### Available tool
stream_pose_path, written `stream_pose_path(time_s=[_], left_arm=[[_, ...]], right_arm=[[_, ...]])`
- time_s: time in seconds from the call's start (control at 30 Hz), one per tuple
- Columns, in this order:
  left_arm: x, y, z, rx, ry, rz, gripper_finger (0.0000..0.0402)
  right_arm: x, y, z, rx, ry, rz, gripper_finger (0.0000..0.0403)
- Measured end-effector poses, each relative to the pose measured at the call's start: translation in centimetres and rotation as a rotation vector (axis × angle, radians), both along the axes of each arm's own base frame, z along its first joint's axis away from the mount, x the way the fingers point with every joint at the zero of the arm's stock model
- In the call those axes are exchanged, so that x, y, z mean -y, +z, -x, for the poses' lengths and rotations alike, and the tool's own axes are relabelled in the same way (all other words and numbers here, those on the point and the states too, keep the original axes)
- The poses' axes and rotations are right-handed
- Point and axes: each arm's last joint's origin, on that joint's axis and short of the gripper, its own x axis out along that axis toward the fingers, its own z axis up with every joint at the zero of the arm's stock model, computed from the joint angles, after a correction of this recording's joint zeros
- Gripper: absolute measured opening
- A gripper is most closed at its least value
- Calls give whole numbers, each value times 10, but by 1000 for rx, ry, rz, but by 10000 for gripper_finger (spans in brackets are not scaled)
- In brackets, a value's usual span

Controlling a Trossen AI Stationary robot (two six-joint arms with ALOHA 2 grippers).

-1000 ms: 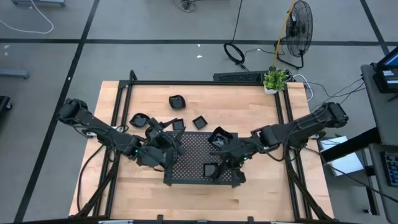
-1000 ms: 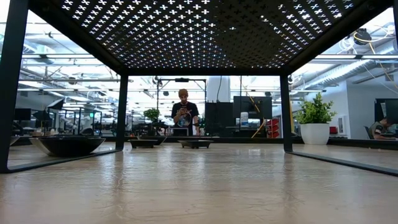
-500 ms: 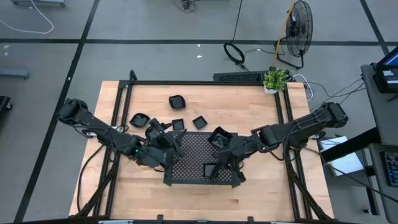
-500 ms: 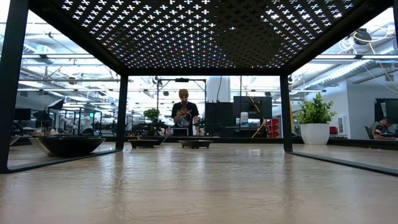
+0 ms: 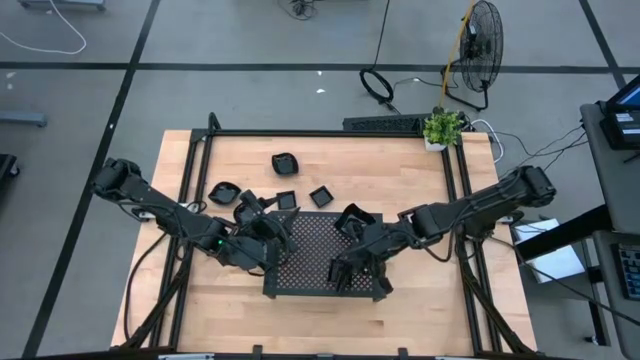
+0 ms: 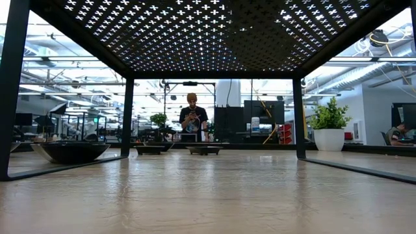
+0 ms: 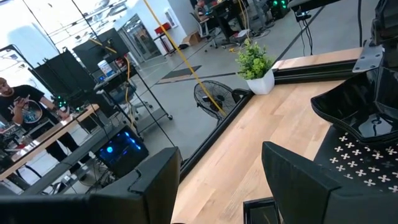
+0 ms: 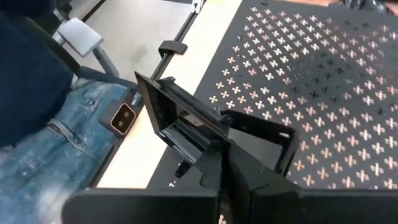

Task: Pick & Place Mini shaped plates
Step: Stack the black square plate on top of the black square plates on the shelf

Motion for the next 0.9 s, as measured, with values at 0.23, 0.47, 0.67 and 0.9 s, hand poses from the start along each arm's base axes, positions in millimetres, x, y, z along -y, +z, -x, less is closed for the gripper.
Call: stream_pose_path(time_s=[0.23, 0.47, 0.67, 0.9], left_arm=[[0, 0, 0, -2, 0, -1, 228], [0, 0, 0, -1, 0, -1, 228], [0, 0, 0, -2, 0, -1, 228], [0, 0, 0, -2, 0, -1, 228]], right_arm=[[2, 0, 7, -84, -65, -51, 0], [4, 4, 14, -108, -105, -58, 0], [5, 13, 15, -46, -109, -73, 0], [14, 29, 28, -61, -376, -199, 0]])
